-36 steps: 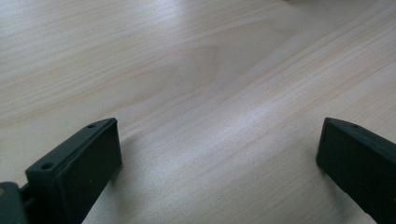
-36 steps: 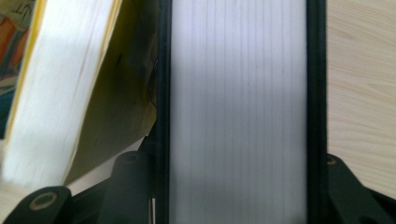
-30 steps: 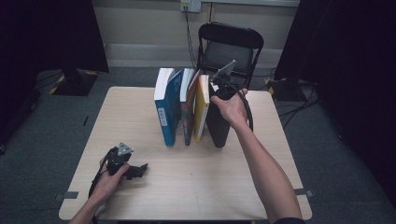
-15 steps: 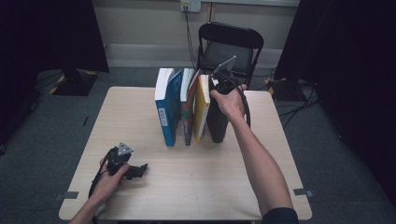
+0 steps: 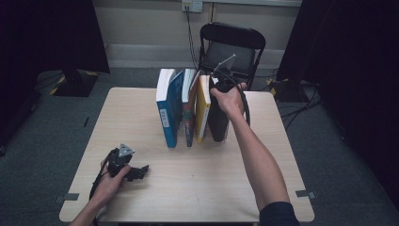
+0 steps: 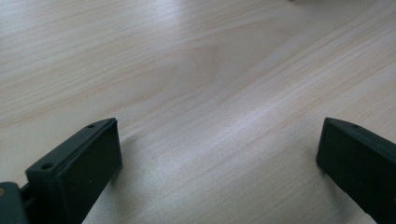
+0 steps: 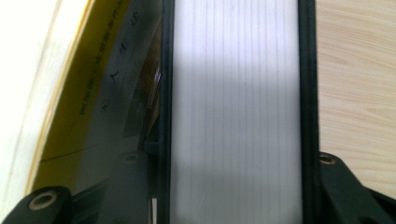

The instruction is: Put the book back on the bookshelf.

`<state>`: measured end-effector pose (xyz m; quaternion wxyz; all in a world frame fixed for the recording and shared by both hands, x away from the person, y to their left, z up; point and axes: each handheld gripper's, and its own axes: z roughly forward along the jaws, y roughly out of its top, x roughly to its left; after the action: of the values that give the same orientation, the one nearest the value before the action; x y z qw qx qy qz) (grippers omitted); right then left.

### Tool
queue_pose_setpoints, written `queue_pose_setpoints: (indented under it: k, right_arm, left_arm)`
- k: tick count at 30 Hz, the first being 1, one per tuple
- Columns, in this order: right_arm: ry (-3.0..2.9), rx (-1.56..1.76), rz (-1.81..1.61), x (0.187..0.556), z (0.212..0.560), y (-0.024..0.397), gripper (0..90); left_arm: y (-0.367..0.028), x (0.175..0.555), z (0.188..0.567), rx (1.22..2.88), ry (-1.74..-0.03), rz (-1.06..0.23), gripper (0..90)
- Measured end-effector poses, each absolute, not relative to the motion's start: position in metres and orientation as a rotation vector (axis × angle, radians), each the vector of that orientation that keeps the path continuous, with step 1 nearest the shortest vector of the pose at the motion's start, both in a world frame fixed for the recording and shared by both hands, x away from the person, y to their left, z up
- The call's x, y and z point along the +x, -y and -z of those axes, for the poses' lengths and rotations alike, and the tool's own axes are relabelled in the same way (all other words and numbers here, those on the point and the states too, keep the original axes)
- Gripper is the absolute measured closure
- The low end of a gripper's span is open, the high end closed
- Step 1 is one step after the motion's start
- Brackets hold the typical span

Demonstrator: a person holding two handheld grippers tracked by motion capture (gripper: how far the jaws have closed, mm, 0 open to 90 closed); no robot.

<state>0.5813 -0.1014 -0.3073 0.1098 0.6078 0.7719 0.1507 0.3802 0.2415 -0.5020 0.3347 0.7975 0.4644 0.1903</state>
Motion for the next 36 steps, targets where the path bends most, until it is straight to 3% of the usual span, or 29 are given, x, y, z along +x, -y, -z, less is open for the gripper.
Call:
queue_pose_setpoints:
  k: [12, 24, 36]
  right_arm:
    - [-2.259, 1.758, -0.481, 0.580, 0.313, 0.101, 52.1]
    - [-2.246, 1.678, -0.630, 0.552, 0.311, 0.115, 40.6]
    - [-2.212, 1.548, -0.874, 0.510, 0.326, 0.136, 44.3]
  left_arm:
    - [-0.241, 0.380, 0.502, 2.079, -1.213, -0.497, 0.0]
    - [-0.241, 0.379, 0.502, 2.071, -1.216, -0.505, 0.1]
    - [-0.241, 0.379, 0.502, 2.075, -1.216, -0.506, 0.1]
